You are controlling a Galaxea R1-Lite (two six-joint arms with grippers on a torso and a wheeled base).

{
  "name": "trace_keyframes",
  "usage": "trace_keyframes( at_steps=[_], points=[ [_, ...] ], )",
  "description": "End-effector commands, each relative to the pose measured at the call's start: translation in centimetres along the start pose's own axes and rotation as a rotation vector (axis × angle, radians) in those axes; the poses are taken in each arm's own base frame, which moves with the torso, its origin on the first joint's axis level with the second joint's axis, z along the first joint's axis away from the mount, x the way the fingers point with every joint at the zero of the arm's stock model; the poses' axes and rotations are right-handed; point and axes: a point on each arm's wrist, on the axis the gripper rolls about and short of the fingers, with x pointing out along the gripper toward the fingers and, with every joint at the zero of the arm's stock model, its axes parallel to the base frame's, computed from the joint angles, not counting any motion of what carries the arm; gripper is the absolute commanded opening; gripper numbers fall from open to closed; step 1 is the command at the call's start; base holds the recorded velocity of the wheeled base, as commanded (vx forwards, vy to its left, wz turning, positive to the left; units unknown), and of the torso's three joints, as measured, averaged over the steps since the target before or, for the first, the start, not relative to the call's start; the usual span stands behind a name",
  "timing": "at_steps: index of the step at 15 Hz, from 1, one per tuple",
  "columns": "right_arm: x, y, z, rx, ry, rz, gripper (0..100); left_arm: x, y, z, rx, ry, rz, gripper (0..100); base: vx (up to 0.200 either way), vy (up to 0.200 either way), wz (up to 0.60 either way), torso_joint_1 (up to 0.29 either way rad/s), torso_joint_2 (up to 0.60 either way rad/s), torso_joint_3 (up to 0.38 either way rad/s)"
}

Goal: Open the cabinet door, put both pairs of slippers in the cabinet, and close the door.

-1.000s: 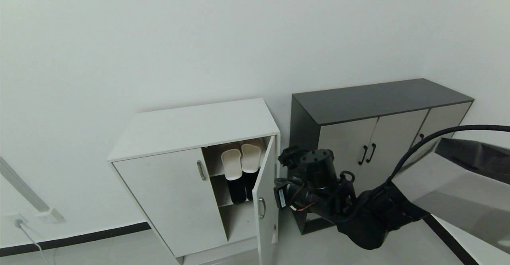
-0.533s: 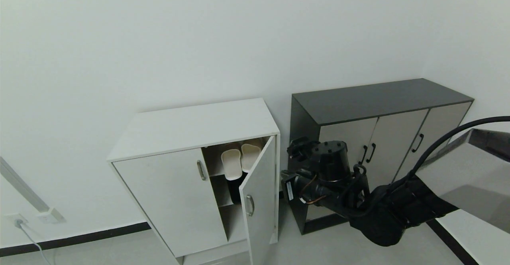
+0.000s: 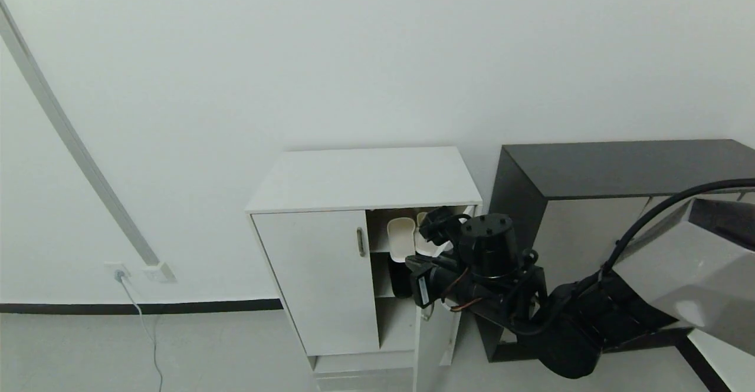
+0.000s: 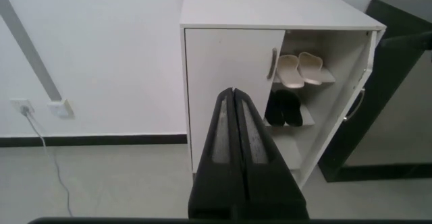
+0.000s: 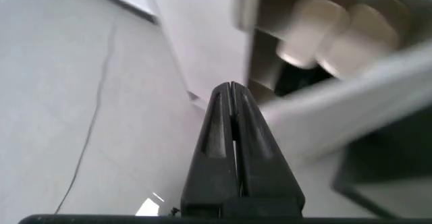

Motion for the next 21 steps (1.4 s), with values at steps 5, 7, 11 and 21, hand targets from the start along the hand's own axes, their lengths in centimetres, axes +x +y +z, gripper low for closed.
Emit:
trace_keyframes(
  at_steps=[5,7,11,21],
  points=[
    [-2.9,-2.2,-2.3,-0.009,0.041,0.026,0,0.0,0.0,0.0,-0.001,-0.001,0.004,0,0.0,0.0,0.0,0.0,0.0,0.0],
    [-4.4,-2.4,-3.5,-0.014,0.091,0.018,0,0.0,0.0,0.0,0.001,-0.001,0.002,0,0.0,0.0,0.0,0.0,0.0,0.0],
    [-6.0,-2.6,-5.2,-0.017,0.14,0.015,0,0.0,0.0,0.0,0.001,-0.001,0.001,0,0.1,0.0,0.0,0.0,0.0,0.004],
    [-5.4,-3.0,-9.6,-0.014,0.206,0.0,0,0.0,0.0,0.0,-0.001,-0.001,0.004,0,0.06,0.0,0.0,-0.002,0.0,0.001]
  ],
)
